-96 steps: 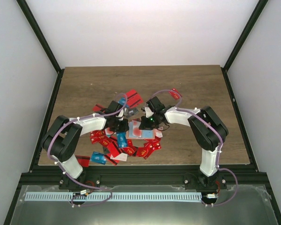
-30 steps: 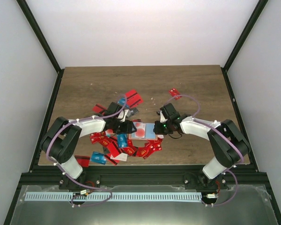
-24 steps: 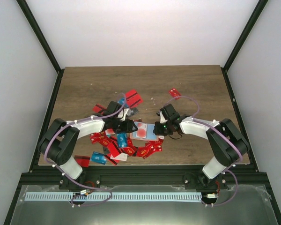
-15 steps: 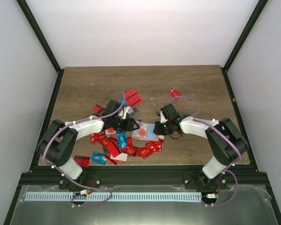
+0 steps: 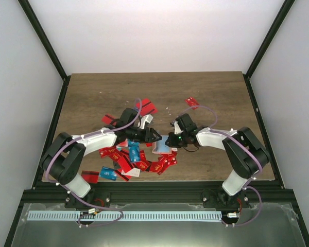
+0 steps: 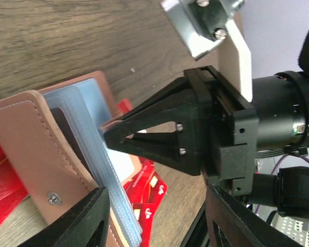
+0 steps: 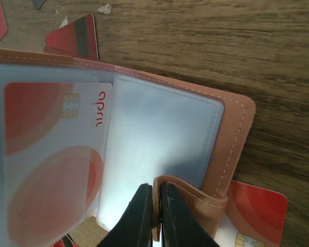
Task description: Put the credit cards into the card holder
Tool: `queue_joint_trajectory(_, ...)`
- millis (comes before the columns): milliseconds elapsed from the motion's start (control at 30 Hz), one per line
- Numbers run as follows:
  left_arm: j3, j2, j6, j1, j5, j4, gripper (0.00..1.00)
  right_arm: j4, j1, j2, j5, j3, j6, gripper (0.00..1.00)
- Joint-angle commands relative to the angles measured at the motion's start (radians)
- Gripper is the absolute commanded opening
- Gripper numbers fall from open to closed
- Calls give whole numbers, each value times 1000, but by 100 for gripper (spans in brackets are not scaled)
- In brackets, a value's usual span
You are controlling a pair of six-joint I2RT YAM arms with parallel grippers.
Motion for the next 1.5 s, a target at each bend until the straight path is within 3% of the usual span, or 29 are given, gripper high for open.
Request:
queue_joint_trajectory(0,26,39,-10,-21,31,55,53,41,3,29,-50,4,11,1)
queue_joint_trajectory(500,57,177,-51,-69,28,142,49,-7,-5,-73,40,-38,31,1)
queue_joint_trajectory(1000,60,240,2,-86,-121,30,44,-39,-45,-184,91,-97,65,1)
queue_joint_trajectory(1333,75,231,-6,-101,-134,18,41,62,-45,-112,-108,-57,86,5)
queue_joint_trajectory(1467,76,227,-2,-101,-134,11,41,104,-45,-63,-175,-37,102,17)
